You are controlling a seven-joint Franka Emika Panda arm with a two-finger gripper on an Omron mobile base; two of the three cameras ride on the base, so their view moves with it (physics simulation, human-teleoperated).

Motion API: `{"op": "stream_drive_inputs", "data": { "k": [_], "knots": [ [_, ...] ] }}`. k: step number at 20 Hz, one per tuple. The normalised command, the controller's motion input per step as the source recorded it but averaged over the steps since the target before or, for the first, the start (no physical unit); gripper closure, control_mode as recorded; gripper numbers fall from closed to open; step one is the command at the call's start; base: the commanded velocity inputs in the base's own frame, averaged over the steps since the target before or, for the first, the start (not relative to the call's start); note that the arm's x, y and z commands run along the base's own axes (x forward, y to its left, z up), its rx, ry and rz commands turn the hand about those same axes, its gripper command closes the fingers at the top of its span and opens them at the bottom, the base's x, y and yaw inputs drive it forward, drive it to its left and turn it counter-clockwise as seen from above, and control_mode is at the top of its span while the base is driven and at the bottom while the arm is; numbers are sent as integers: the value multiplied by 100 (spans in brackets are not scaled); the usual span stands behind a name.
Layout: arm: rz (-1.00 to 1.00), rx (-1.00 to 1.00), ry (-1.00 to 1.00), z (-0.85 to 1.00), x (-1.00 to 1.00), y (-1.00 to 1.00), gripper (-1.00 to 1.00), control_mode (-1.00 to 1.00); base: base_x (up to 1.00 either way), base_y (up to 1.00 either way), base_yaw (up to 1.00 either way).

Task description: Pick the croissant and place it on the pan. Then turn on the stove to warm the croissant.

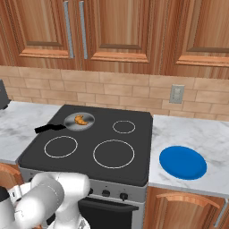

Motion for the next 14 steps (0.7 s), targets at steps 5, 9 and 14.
{"op": "stream_drive_inputs", "data": {
  "k": [5,9,14],
  "knots": [
    [0,-10,7,-7,17,0,-100,-100,0,0,0],
    [0,-9,12,-6,26,0,-100,-100,0,0,0],
    [0,-11,14,-14,21,7,-100,-100,0,0,0]
  ]
}}
